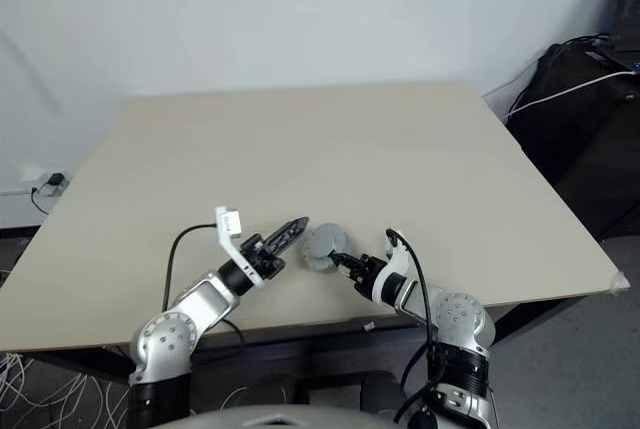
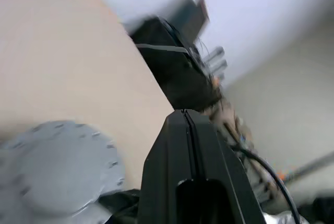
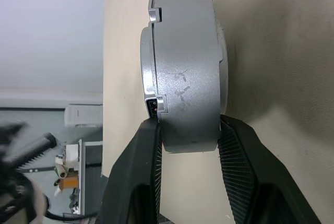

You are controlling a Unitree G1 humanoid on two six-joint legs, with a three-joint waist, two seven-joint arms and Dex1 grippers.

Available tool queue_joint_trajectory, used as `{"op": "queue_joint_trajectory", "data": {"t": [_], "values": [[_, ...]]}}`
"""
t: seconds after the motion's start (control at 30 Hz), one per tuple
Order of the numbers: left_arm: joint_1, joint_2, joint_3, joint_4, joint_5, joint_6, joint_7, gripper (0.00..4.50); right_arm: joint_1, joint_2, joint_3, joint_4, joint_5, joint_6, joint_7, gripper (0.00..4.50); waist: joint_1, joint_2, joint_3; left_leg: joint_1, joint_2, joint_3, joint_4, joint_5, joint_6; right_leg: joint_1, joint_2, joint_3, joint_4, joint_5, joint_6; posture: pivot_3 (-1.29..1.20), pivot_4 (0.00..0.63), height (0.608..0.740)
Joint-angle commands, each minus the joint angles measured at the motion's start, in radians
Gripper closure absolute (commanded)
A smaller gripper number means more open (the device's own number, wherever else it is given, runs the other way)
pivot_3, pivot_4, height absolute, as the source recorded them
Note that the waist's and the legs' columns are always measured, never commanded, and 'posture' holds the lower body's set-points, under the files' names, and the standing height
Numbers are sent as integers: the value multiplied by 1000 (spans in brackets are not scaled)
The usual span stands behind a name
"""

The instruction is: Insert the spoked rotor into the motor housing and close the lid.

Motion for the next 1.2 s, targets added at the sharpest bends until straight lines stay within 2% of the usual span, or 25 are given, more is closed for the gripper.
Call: {"op": "queue_joint_trajectory", "data": {"t": [0.03,0.07,0.1,0.17,0.4,0.53,0.8,1.2], "values": [[54,-64,39,2,-126,16,68,4500,-44,25,-37,-54,86,-28,-1,3250,2,-2,3,0,0,0,0,0,0,0,0,0,0,0,0,0,0,740],[79,-63,49,12,-154,22,83,4500,-54,35,-48,-62,106,-29,-7,3250,1,-2,4,0,0,0,1,0,0,0,0,0,0,0,0,0,0,740],[102,-59,55,20,-176,26,92,4107,-63,44,-56,-70,123,-29,-14,3250,0,-2,6,0,0,0,1,0,0,0,0,0,0,0,0,0,0,740],[147,-60,70,40,-224,24,109,3643,-79,61,-70,-85,164,-26,-30,3250,-2,-2,9,0,0,0,1,-1,0,0,0,0,-1,0,0,0,0,740],[236,-88,81,68,-386,-31,131,1250,-78,86,-40,-136,296,16,-97,3250,-7,-3,9,0,1,0,0,-2,-1,-1,0,0,0,-2,-3,0,0,740],[252,-86,49,67,-442,-59,119,92,-76,87,-14,-149,346,20,-133,3250,-8,-2,10,-1,0,0,0,-3,-3,-1,-1,0,0,-2,-3,0,0,740],[246,-55,-15,89,-482,-96,103,37,-71,77,35,-144,475,48,-205,3250,-9,-2,10,-1,0,0,0,-2,-2,-2,0,0,-1,-2,-3,0,0,740],[227,-30,-65,83,-503,-134,-15,37,-33,18,150,-124,639,50,-296,3250,-12,-2,10,-2,0,0,0,-1,0,-2,0,0,-1,-2,-4,0,0,740]]}}
